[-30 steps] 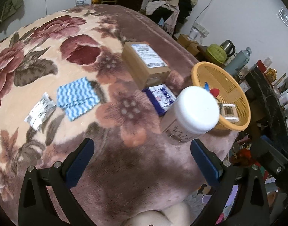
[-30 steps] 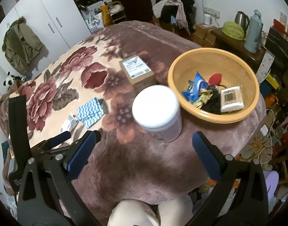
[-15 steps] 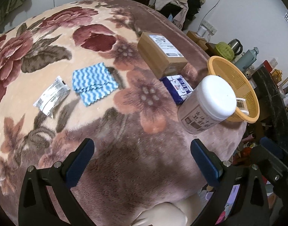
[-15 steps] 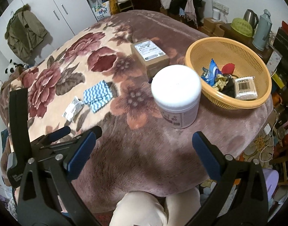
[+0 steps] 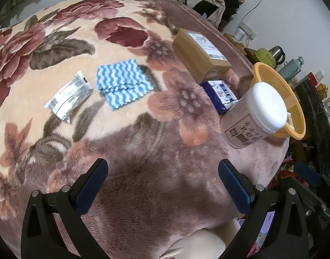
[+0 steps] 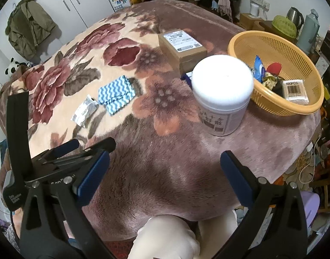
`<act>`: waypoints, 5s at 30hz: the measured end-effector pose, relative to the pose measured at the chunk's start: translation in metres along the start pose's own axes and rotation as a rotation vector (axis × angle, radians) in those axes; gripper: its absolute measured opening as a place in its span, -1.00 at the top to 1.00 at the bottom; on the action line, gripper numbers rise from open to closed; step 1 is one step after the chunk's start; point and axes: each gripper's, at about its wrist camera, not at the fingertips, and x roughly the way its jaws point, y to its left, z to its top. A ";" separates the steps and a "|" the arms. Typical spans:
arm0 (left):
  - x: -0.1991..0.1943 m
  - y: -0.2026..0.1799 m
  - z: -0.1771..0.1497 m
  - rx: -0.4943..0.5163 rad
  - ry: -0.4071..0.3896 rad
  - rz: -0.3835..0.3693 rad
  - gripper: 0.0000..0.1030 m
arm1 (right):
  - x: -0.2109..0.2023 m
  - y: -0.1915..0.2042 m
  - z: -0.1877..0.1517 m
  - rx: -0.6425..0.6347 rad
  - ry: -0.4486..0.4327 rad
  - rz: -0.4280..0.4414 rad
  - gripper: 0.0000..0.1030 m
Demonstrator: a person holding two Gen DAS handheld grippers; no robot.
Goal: Organize soft objects
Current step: 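Move both grippers back from the basket toward the striped cloth and sachet, then grasp the white sachet with the left gripper while the right grasps the striped cloth, then carry the sachet in the left gripper while the right carries the striped cloth to the basket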
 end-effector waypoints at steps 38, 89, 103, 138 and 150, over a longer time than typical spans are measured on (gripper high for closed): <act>0.074 0.163 0.079 -0.017 0.020 0.245 -0.97 | 0.145 0.060 0.022 -0.114 0.221 0.089 -1.00; 0.088 0.176 0.076 -0.214 -0.012 0.165 0.07 | 0.200 0.092 0.083 -0.215 0.132 0.280 0.53; 0.055 0.156 0.018 -0.234 0.003 0.140 0.07 | 0.158 0.077 0.027 -0.205 0.149 0.270 0.53; 0.002 0.047 -0.060 -0.082 0.000 0.113 0.07 | 0.070 0.018 -0.048 -0.105 0.093 0.215 0.53; -0.002 0.022 -0.057 -0.042 -0.009 0.110 0.06 | 0.049 0.003 -0.047 -0.081 0.050 0.212 0.53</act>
